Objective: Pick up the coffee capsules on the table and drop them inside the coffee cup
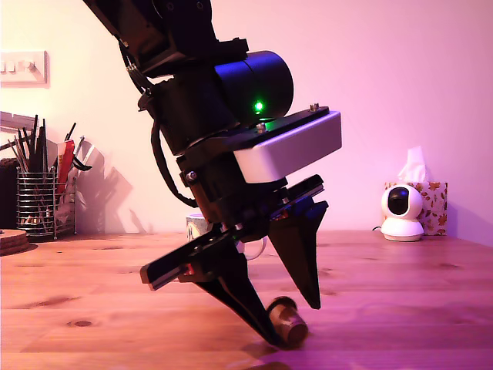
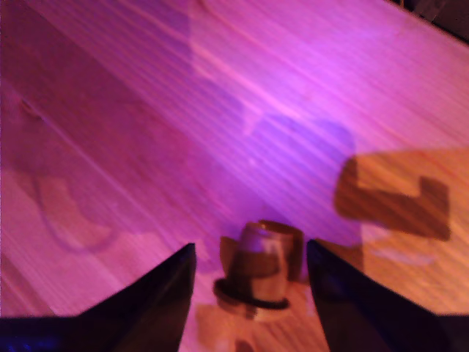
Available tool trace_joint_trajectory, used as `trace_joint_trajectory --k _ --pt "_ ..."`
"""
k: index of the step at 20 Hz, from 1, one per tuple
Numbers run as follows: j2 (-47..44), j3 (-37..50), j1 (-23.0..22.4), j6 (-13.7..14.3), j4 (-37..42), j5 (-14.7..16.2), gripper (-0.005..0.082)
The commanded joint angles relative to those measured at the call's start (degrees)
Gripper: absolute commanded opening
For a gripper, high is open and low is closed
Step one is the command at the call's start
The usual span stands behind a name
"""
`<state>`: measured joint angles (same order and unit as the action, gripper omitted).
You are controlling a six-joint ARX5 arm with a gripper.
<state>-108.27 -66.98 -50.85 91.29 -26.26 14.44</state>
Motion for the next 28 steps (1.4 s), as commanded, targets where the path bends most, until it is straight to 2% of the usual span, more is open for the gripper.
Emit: trace_joint_trajectory --k 1,12,15,19,25,28 --pt "-2.01 -0.02 -0.15 0.24 0.20 0.04 0.0424" --pt "-2.75 -0.02 0.11 0.20 0.00 0.00 0.0404" --pt "-2.75 -0.02 0.11 0.24 -0.37 -0.22 0.0343" --pt "-2.75 -0.02 0.11 0.26 -0.70 -0.33 0.0307" --pt "-2.75 -0.02 0.11 0.24 -0.74 -0.63 0.0176" --pt "-2.75 -0.02 0.11 0.22 -0.70 -1.33 0.0162"
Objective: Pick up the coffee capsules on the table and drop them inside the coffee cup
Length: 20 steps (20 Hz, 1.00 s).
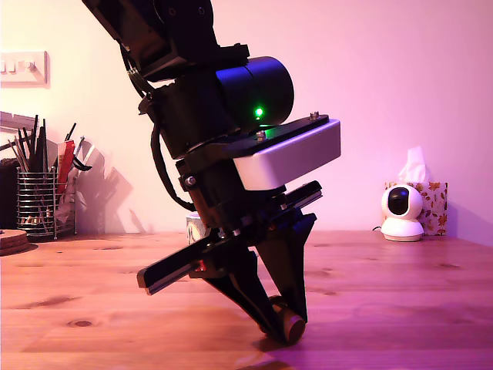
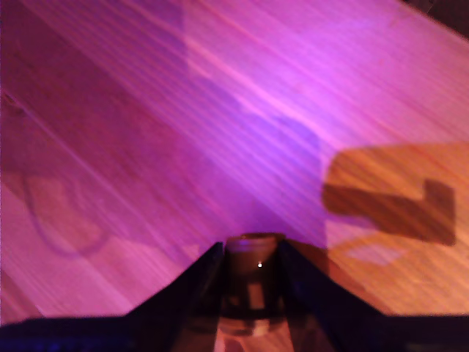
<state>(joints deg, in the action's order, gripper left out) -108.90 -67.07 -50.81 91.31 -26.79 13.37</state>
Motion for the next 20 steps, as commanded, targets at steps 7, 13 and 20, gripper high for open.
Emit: trace_joint_trajectory --k 7,13,20 --pt "-1.70 -0.92 0.09 -1.55 -0.24 -2.49 0.0162" --pt "0.28 -3.06 0.96 -6.14 -0.22 -2.51 0.0162" --pt "3.98 -3.56 3.63 -15.69 0.02 -2.58 0.0162"
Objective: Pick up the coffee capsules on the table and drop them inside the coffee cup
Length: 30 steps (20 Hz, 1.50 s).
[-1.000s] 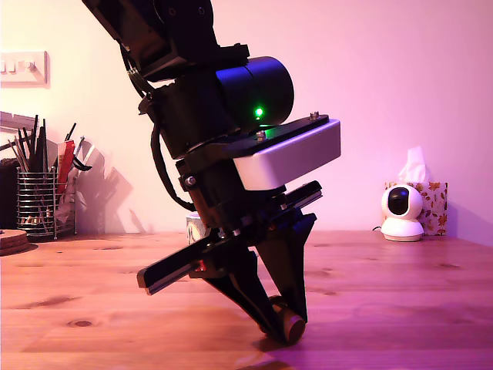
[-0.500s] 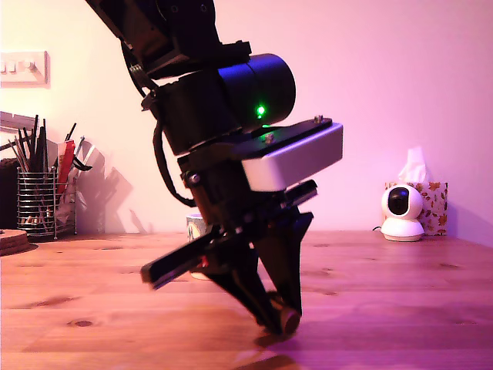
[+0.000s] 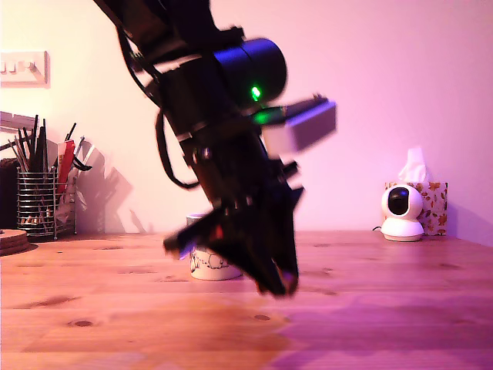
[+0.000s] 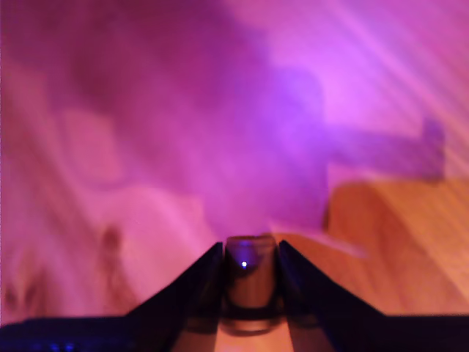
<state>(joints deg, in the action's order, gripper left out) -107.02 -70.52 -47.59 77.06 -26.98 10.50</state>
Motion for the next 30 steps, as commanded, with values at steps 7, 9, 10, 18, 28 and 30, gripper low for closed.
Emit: trace_joint_trajectory --k 7,9,10,18,28,30 --pt "5.38 -0.15 5.90 -12.92 5.75 -0.57 0.0163" --pt "5.60 -0.59 7.65 -16.20 7.08 -0.52 0.0163" --pt "5.75 -0.85 8.39 -19.39 7.89 -0.52 0.0163" --pt "5.88 -2.27 13.84 -34.88 17.16 -0.24 0.0163" --pt "5.88 -2.27 19.82 -57.33 22.75 5.18 0.0163" --pt "5.77 -2.27 20.44 -62.12 22.80 6.47 0.0163"
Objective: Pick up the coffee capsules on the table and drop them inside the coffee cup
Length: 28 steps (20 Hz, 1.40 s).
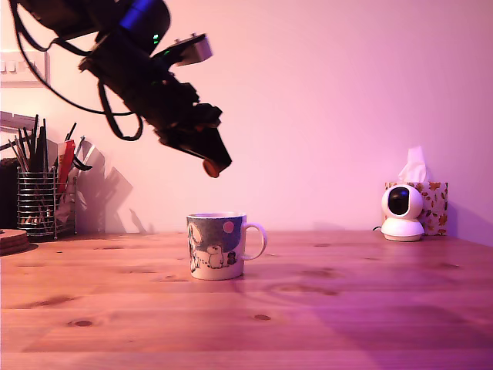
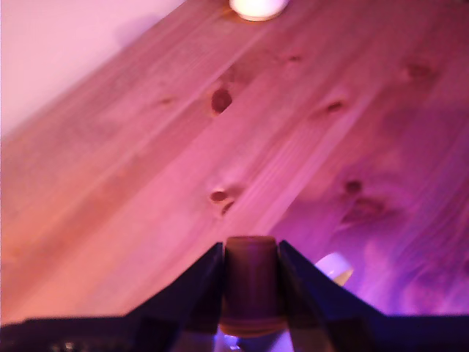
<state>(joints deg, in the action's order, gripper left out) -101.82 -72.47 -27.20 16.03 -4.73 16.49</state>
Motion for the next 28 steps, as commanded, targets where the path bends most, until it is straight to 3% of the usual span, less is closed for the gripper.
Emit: trace_joint_trajectory --k 1,9,28 --pt "0.46 -0.33 0.22 -3.19 0.55 0.68 0.0163" --pt "-0.96 -0.31 0.48 -10.05 -0.85 0.61 0.0163" --pt "-4.72 -0.31 0.57 -10.25 -4.37 -0.70 0.0163"
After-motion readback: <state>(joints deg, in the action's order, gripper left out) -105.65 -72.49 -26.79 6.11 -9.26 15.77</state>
